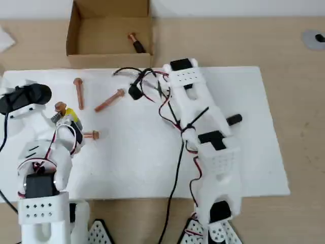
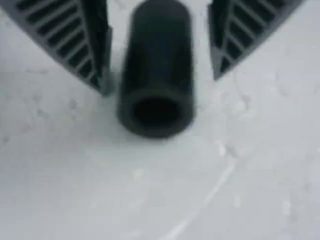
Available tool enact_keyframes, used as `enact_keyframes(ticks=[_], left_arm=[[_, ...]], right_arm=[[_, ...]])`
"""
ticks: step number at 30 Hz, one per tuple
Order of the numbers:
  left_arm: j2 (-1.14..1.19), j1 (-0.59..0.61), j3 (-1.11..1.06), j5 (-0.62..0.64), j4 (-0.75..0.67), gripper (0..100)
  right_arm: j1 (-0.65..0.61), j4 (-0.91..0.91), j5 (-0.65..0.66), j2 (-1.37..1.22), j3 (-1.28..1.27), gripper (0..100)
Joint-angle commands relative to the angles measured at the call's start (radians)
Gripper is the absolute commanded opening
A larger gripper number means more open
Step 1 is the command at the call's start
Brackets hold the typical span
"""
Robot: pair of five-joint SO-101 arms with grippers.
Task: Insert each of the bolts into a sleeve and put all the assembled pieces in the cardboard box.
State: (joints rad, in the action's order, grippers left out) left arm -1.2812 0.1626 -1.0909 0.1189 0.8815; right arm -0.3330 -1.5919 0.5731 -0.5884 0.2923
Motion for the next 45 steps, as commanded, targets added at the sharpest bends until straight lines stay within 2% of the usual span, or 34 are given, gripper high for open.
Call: enact_keyframes(ticks=[1, 12, 14, 16, 17, 26, 32, 38, 41, 45], left_arm=[[-0.019, -0.014, 0.009, -0.003, -0.003, 1], [-0.019, -0.014, 0.011, 0.0, -0.003, 1], [-0.019, -0.008, 0.011, 0.0, -0.003, 1], [-0.019, -0.006, 0.014, 0.0, -0.003, 1], [-0.019, -0.006, 0.015, 0.0, -0.003, 1], [-0.021, -0.006, 0.084, 0.002, -0.005, 1], [-0.021, -0.006, 0.178, 0.002, -0.012, 1], [-0.021, -0.012, 0.269, -0.002, -0.014, 1], [-0.019, -0.011, 0.287, -0.003, -0.058, 1], [-0.019, -0.008, 0.287, 0.002, -0.118, 1]], right_arm=[[-0.007, 0.002, 0.011, 0.001, 0.002, 16.7], [-0.007, 0.002, 0.011, -0.051, -0.001, 16.3], [-0.007, 0.0, 0.008, -0.074, -0.001, 12.6], [-0.007, 0.0, 0.005, -0.085, 0.004, 2.2], [-0.007, 0.003, -0.011, -0.087, 0.008, 0.5], [-0.01, -0.026, -0.055, 0.024, 0.071, 1.0], [-0.036, -0.11, -0.178, 0.223, 0.249, 1.0], [-0.147, -0.106, -0.267, 0.498, 0.334, 1.0], [-0.199, -0.057, -0.393, 0.616, 0.326, 1.0], [-0.203, 0.046, -0.577, 0.745, 0.203, 1.0]])
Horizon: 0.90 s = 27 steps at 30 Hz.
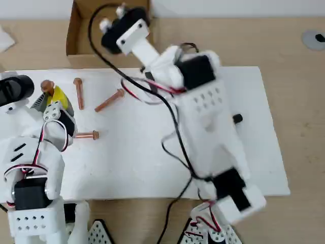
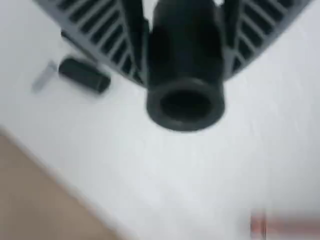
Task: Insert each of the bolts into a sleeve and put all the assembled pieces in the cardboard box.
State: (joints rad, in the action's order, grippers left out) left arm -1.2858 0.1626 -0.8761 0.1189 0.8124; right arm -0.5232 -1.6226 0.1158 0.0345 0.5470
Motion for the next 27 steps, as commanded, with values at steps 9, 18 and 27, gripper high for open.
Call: enact_keyframes(ticks=[9, 18, 27], left_arm=[[-0.015, -0.012, 0.072, 0.002, -0.057, 1], [-0.013, -0.092, 0.052, -0.002, -0.091, 1], [-0.005, -0.226, 0.017, -0.006, -0.287, 1]], right_arm=[[-0.015, 0.549, -0.164, 0.518, -0.788, 0.9], [-0.018, 1.102, -0.107, 0.92, -1.437, 0.9], [-0.13, 1.269, -0.112, 1.073, -1.716, 0.9]])
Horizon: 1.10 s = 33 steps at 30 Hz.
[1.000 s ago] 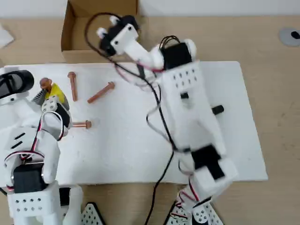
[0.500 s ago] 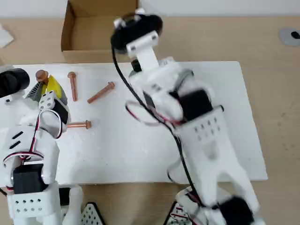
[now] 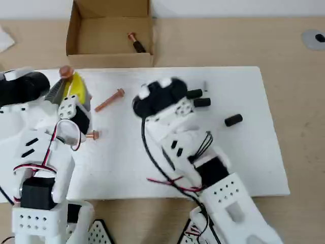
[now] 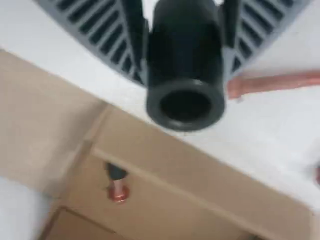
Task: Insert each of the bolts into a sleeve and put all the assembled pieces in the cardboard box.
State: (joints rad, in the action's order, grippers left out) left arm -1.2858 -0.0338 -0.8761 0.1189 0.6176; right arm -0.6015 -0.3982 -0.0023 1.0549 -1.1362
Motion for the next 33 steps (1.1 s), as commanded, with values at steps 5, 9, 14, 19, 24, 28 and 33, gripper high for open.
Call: enact_keyframes(ticks=[5, 9, 14, 19, 24, 28, 33], left_arm=[[0.047, -0.078, 0.026, 0.017, -0.155, 1], [0.124, -0.133, 0.026, 0.066, -0.161, 1], [0.206, -0.172, 0.023, 0.074, -0.163, 1], [0.234, -0.189, 0.021, 0.103, -0.238, 1], [0.242, -0.213, 0.025, 0.109, -0.244, 1], [0.237, -0.224, 0.037, 0.107, -0.184, 1], [0.236, -0.238, 0.1, 0.107, -0.057, 1]], right_arm=[[-0.088, 0.161, 0.003, 0.101, -0.124, 0.9], [-0.088, 0.207, -0.048, 0.14, -0.174, 0.9], [-0.088, 0.204, -0.106, 0.177, -0.185, 0.9], [-0.117, 0.203, -0.123, 0.182, -0.203, 0.9], [-0.142, 0.206, -0.123, 0.183, -0.252, 0.9], [-0.14, 0.209, -0.121, 0.183, -0.257, 0.9], [-0.139, 0.215, -0.114, 0.183, -0.28, 0.9]])
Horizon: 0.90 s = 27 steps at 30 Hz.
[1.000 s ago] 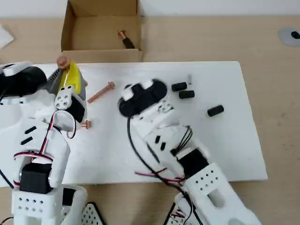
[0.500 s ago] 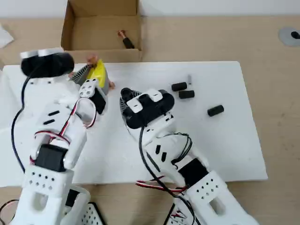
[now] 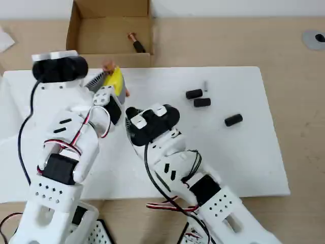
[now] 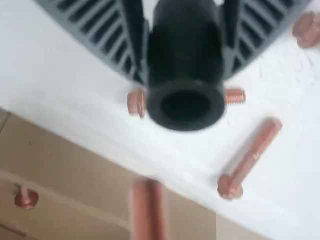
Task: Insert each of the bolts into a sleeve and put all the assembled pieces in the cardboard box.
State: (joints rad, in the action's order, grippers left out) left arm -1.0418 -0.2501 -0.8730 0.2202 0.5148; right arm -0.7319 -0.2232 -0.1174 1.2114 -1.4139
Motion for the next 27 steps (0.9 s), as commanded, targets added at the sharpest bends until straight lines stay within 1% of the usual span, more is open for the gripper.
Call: enact_keyframes(ticks=[1, 8, 12, 15, 19, 23, 27], left_arm=[[-0.008, -0.021, 0.11, 0.006, 0.064, 1], [-0.008, -0.023, 0.15, 0.006, 0.078, 1], [-0.008, -0.028, 0.149, 0.006, 0.078, 1], [-0.008, -0.054, 0.141, 0.003, 0.081, 1], [-0.01, -0.087, 0.149, 0.0, 0.163, 1], [-0.084, -0.084, 0.14, -0.003, 0.186, 1], [-0.183, -0.084, 0.115, -0.058, 0.187, 1]], right_arm=[[-0.007, 0.06, 0.002, 0.028, -0.013, 0.9], [-0.007, 0.258, 0.072, 0.028, -0.111, 0.9], [-0.007, 0.258, 0.064, 0.028, -0.12, 0.9], [-0.007, 0.258, 0.064, 0.028, -0.12, 0.9], [-0.004, 0.258, 0.064, 0.028, -0.12, 0.9], [0.03, 0.258, 0.064, 0.028, -0.119, 0.9], [0.044, 0.256, 0.064, 0.028, -0.119, 0.9]])
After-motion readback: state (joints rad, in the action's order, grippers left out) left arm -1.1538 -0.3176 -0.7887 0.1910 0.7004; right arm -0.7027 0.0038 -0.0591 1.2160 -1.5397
